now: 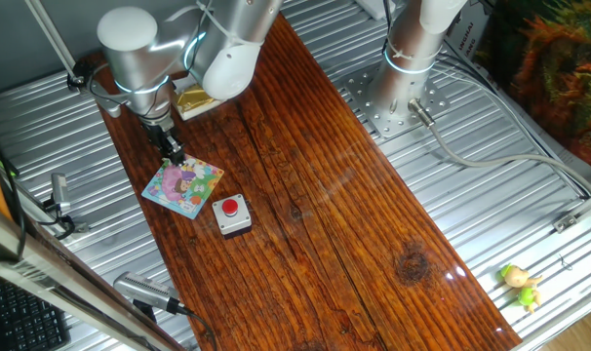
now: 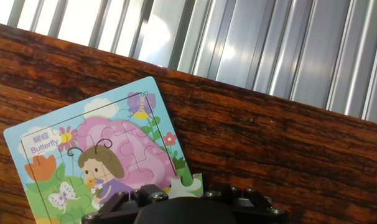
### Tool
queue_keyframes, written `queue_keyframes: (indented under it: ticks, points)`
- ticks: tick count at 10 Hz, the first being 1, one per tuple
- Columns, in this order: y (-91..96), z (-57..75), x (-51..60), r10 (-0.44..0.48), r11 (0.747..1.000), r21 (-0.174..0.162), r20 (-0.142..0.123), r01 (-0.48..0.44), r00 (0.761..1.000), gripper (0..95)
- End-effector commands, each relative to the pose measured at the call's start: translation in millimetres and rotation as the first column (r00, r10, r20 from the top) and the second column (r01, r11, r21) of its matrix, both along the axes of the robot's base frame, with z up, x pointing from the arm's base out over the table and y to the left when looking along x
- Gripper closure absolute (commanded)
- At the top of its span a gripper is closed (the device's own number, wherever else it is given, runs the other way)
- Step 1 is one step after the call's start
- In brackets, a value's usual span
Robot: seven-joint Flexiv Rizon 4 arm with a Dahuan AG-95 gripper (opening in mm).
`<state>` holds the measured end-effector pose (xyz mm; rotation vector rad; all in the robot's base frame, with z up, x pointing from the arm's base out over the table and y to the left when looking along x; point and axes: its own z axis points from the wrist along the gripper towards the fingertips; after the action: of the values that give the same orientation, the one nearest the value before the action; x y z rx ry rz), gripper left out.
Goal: Assemble one piece of a puzzle
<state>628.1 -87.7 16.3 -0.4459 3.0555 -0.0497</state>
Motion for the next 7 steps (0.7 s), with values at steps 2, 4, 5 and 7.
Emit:
queue_keyframes:
  ticks: [2, 4, 5, 7]
  points:
    - [0.1, 0.0, 0.1, 0.009, 1.0, 0.002, -0.004, -0.009, 1.0, 38.0]
    - [0.1, -0.6, 0.1, 0.017, 1.0, 0.008, -0.005, -0.017, 1.0, 38.0]
    - [0.0, -1.3, 0.1, 0.02, 1.0, 0.009, -0.005, -0.02, 1.0, 38.0]
    - [0.0, -2.2, 0.2, 0.026, 1.0, 0.012, -0.003, -0.026, 1.0, 57.0]
